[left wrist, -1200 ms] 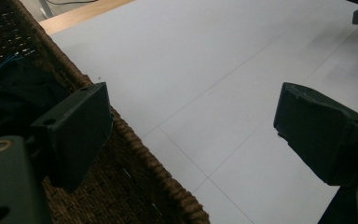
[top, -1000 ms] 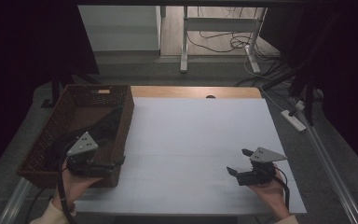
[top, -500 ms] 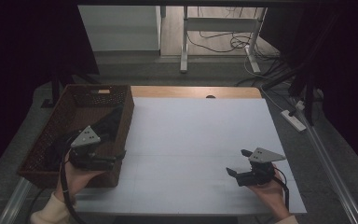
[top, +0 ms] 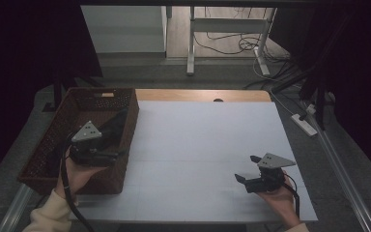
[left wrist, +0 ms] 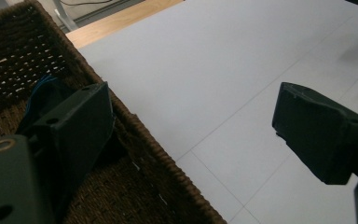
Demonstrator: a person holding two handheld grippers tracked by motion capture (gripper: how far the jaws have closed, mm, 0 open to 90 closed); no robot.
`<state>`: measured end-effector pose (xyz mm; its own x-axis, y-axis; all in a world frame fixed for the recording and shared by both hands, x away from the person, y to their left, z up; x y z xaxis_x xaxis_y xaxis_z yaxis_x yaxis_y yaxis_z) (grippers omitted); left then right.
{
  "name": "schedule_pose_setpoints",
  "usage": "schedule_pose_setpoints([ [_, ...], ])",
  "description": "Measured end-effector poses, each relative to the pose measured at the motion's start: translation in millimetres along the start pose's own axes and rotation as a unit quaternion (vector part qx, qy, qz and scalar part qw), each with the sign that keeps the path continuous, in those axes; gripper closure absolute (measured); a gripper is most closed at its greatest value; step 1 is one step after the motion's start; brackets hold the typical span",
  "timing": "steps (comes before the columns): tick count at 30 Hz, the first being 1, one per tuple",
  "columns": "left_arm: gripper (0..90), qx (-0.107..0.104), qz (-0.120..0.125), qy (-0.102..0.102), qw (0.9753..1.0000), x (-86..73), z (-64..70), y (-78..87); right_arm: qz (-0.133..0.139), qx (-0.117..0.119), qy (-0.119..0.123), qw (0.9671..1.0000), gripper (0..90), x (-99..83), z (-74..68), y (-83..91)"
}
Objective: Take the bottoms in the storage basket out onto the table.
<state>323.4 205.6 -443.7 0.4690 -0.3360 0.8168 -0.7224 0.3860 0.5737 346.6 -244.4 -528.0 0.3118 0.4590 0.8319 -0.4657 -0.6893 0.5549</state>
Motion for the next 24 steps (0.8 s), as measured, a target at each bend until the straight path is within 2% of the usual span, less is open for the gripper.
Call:
schedule_pose_setpoints([
  [24,12.8,0.020,-0.009,0.018,0.9996,11.9,-33.0,-5.2,-0.006,0.000,-0.005,1.0000,8.9,-3.2,0.9,-1.2],
])
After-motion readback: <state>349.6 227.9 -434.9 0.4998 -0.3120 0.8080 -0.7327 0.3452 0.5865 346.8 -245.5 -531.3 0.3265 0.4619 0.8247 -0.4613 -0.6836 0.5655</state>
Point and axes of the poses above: each handheld gripper's, and its own axes: y roughly backward along the jaws, x roughly out of its top, z roughly to its right, the point moved 7 cm from there along -y, roughly forward along the jaws, and after that the axes turned 8 degrees about x, right-handed, at the moved point
